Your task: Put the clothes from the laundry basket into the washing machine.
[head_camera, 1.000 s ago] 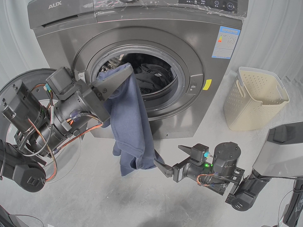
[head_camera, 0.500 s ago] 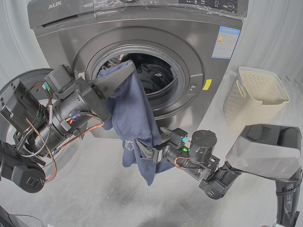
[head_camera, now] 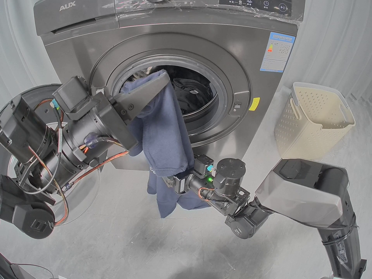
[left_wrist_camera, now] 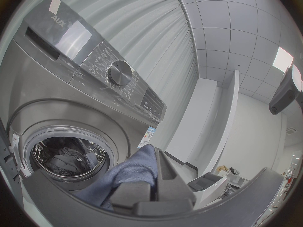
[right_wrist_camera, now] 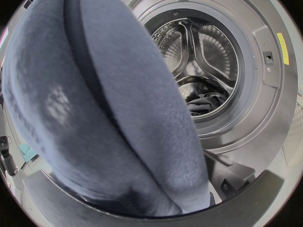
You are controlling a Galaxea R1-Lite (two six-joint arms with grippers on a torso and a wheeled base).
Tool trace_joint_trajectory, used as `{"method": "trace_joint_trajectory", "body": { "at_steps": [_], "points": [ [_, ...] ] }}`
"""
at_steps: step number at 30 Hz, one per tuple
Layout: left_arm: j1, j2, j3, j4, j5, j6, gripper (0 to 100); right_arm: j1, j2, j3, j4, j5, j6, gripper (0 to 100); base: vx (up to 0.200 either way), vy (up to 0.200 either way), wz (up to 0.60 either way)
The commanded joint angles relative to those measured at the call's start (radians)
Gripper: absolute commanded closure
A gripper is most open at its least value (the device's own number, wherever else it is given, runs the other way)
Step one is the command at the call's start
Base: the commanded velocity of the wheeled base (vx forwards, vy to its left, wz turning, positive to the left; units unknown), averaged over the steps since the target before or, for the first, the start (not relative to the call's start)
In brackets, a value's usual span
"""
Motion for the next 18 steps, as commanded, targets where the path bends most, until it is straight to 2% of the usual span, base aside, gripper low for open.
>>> {"method": "trace_joint_trajectory", "body": {
  "at_steps": [1,9,10,15,16,17,18],
  "points": [
    [-0.005,-0.012,0.002,0.0,0.0,0.001,100,0.011,0.062,-0.079,0.002,0.002,-0.002,0,0.0,0.0,0.0],
    [-0.005,-0.012,-0.001,0.0,0.001,-0.001,100,0.012,0.077,-0.133,-0.008,-0.003,0.002,0,0.0,0.0,0.0],
    [-0.002,-0.012,-0.002,0.0,0.001,-0.001,100,0.012,0.077,-0.14,-0.011,-0.008,0.002,100,0.0,0.0,0.0],
    [0.018,-0.013,0.004,0.0,0.003,-0.001,100,0.0,0.076,-0.128,-0.017,-0.008,0.003,100,0.0,0.0,0.0],
    [0.052,-0.012,0.01,0.0,0.009,-0.001,100,-0.005,0.063,-0.111,-0.018,-0.008,0.005,100,0.0,0.0,0.0],
    [0.052,-0.012,0.01,0.0,0.009,-0.001,100,-0.006,0.062,-0.11,-0.018,-0.009,0.005,100,0.0,0.0,0.0],
    [0.094,-0.012,0.018,0.0,0.015,-0.001,100,-0.021,0.046,-0.08,-0.021,-0.009,0.005,100,0.0,0.0,0.0]
  ]
}}
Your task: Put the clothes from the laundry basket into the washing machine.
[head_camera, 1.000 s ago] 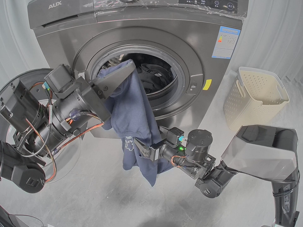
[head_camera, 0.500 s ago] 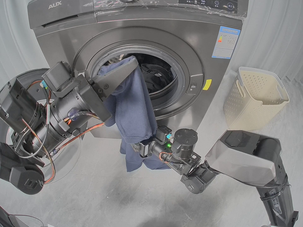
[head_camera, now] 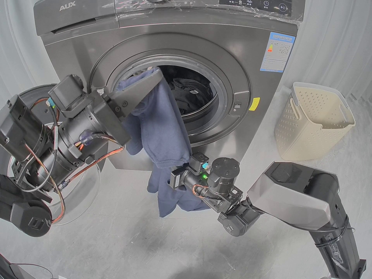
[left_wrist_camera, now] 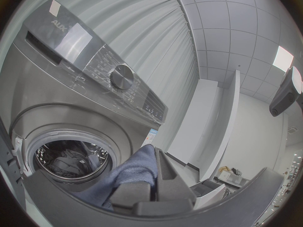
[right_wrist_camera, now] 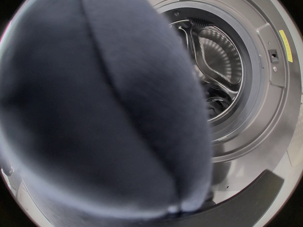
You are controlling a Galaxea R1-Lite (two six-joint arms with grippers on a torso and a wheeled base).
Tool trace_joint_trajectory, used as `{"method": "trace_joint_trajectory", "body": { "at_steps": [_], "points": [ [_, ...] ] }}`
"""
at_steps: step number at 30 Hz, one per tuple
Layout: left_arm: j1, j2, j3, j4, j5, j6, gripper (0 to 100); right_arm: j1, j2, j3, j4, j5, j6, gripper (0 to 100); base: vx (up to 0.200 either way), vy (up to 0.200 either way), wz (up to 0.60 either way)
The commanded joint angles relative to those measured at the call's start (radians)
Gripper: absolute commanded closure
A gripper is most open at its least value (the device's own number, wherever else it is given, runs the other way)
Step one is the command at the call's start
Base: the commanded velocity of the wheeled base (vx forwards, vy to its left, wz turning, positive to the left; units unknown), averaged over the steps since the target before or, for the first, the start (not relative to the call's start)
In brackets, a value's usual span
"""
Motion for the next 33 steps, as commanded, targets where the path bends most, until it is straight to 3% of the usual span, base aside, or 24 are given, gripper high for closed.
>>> {"method": "trace_joint_trajectory", "body": {
  "at_steps": [1,6,15,18,19,20,26,27,33],
  "points": [
    [0.095,0.0,0.022,0.0,0.01,-0.001,100,-0.036,-0.048,0.068,-0.011,-0.001,0.003,100,0.0,0.0,0.0],
    [0.193,-0.002,0.117,-0.002,0.009,0.001,100,-0.074,-0.128,0.119,-0.012,-0.011,0.008,100,0.0,0.0,0.0],
    [0.227,0.017,0.312,0.0,-0.005,0.004,100,-0.094,-0.203,0.122,-0.006,-0.017,0.013,100,0.0,0.0,0.0],
    [0.227,0.08,0.373,-0.016,-0.006,0.025,100,-0.081,-0.223,0.127,0.0,-0.018,0.011,100,0.0,0.0,0.0],
    [0.229,0.118,0.393,-0.019,-0.006,0.056,100,-0.073,-0.228,0.125,0.003,-0.018,0.011,100,0.0,0.0,0.0],
    [0.227,0.144,0.402,-0.02,-0.006,0.068,100,-0.067,-0.228,0.122,0.006,-0.02,0.011,100,0.0,0.0,0.0],
    [0.218,0.258,0.43,-0.068,-0.008,0.093,100,-0.051,-0.228,0.116,0.015,-0.026,0.011,100,0.0,0.0,0.0],
    [0.216,0.31,0.43,-0.123,-0.006,0.102,100,-0.05,-0.228,0.116,0.017,-0.026,0.011,100,0.0,0.0,0.0],
    [0.224,0.353,0.425,-0.126,-0.017,0.111,100,-0.05,-0.226,0.121,0.014,-0.026,0.013,100,0.0,0.0,0.0]
  ]
}}
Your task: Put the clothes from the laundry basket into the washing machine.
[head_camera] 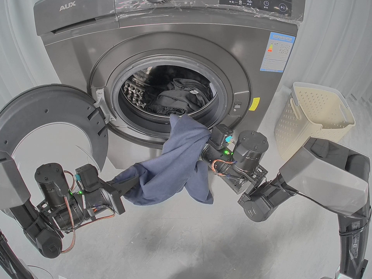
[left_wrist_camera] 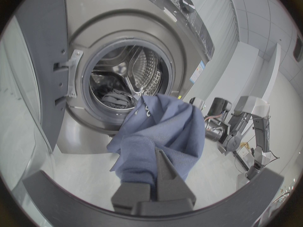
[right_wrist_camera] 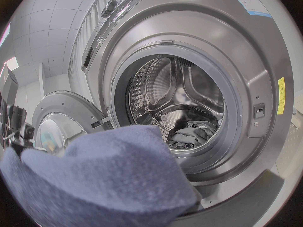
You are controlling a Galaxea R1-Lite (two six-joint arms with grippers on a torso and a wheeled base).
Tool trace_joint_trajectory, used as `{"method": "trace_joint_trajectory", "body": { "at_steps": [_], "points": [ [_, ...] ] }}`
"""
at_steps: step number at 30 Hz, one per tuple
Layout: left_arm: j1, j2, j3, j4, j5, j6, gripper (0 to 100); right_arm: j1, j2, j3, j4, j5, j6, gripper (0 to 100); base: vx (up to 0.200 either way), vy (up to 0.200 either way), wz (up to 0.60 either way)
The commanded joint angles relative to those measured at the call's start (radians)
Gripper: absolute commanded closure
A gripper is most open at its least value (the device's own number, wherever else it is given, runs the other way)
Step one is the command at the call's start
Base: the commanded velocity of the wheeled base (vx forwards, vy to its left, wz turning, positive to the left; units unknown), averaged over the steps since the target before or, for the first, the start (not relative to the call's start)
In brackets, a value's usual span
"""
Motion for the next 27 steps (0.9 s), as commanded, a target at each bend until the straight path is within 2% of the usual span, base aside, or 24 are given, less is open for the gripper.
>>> {"method": "trace_joint_trajectory", "body": {
  "at_steps": [1,3,4,15,16,21,27],
  "points": [
    [0.003,0.086,0.005,-0.002,-0.012,0.003,100,0.004,-0.006,0.001,-0.001,0.0,0.0,100,0.0,0.0,0.0],
    [0.003,0.088,0.006,-0.004,-0.026,0.005,100,0.004,-0.006,-0.002,0.0,0.0,0.0,100,0.0,0.0,0.0],
    [0.0,0.089,0.005,-0.004,-0.026,0.003,0,0.004,-0.007,-0.002,0.0,0.0,0.0,100,0.0,0.0,0.0],
    [-0.051,0.051,0.057,-0.004,-0.046,0.009,0,-0.013,-0.004,-0.033,0.006,0.0,-0.002,100,0.0,0.0,0.0],
    [-0.079,0.045,0.09,-0.004,-0.046,0.022,0,-0.028,0.0,-0.053,0.019,0.0,-0.002,100,0.0,0.0,0.0],
    [-0.114,0.046,0.126,-0.004,-0.043,0.075,0,-0.041,0.005,-0.074,0.031,0.0,-0.002,100,0.0,0.0,0.0],
    [-0.109,0.037,0.038,-0.004,-0.04,0.078,0,-0.028,0.008,-0.068,0.032,-0.002,-0.003,100,0.0,0.0,0.0]
  ]
}}
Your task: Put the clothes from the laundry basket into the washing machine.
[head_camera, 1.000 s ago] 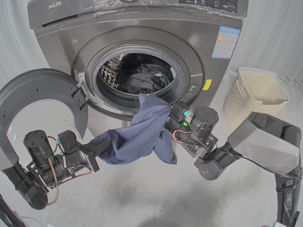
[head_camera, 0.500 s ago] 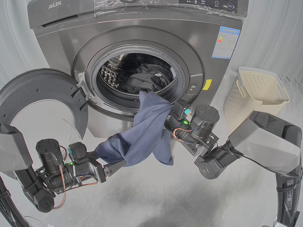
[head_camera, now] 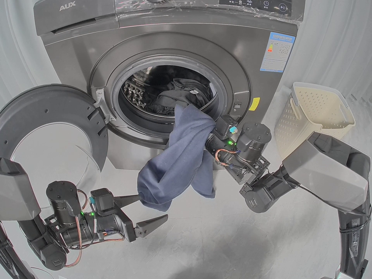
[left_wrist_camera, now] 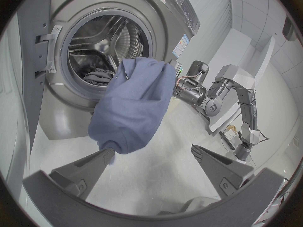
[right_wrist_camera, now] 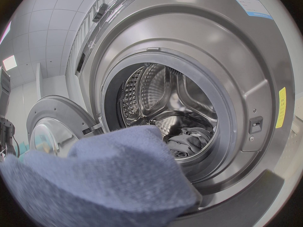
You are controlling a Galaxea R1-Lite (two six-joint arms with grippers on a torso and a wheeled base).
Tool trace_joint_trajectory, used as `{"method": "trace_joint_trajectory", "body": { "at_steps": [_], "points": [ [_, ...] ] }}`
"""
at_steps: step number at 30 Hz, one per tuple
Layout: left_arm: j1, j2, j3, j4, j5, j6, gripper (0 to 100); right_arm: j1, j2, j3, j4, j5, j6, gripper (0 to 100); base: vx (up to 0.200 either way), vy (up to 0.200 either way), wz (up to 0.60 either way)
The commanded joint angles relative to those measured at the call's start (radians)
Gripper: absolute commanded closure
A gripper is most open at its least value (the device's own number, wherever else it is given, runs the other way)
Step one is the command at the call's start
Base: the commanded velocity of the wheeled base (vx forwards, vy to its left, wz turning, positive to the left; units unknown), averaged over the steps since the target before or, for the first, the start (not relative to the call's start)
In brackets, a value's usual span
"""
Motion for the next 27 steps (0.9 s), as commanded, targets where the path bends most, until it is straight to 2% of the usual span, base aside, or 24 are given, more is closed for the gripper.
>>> {"method": "trace_joint_trajectory", "body": {
  "at_steps": [1,8,10,13,16,21,27],
  "points": [
    [0.003,-0.036,-0.062,0.001,0.001,-0.001,0,0.005,0.004,-0.006,0.006,-0.001,-0.006,100,0.0,0.0,0.0],
    [-0.003,-0.047,0.05,0.001,-0.004,0.001,0,-0.023,0.003,-0.037,0.024,-0.001,-0.006,100,0.0,0.0,0.0],
    [-0.005,-0.01,0.11,0.001,-0.005,0.029,0,-0.025,0.004,-0.034,0.024,-0.001,-0.004,100,0.0,0.0,0.0],
    [-0.007,0.004,0.105,0.001,-0.004,0.044,0,-0.02,0.003,-0.037,0.024,-0.006,-0.004,100,0.0,0.0,0.0],
    [-0.005,0.013,0.044,-0.001,-0.004,0.044,0,-0.008,0.004,-0.028,0.024,-0.007,-0.004,100,0.0,0.0,0.0],
    [-0.005,0.047,-0.151,0.001,-0.007,0.033,0,0.037,0.013,-0.026,0.029,-0.009,-0.007,100,0.0,0.0,0.0],
    [-0.007,0.137,-0.257,0.001,-0.008,0.033,0,0.052,0.03,-0.028,0.03,-0.009,-0.009,100,0.0,0.0,0.0]
  ]
}}
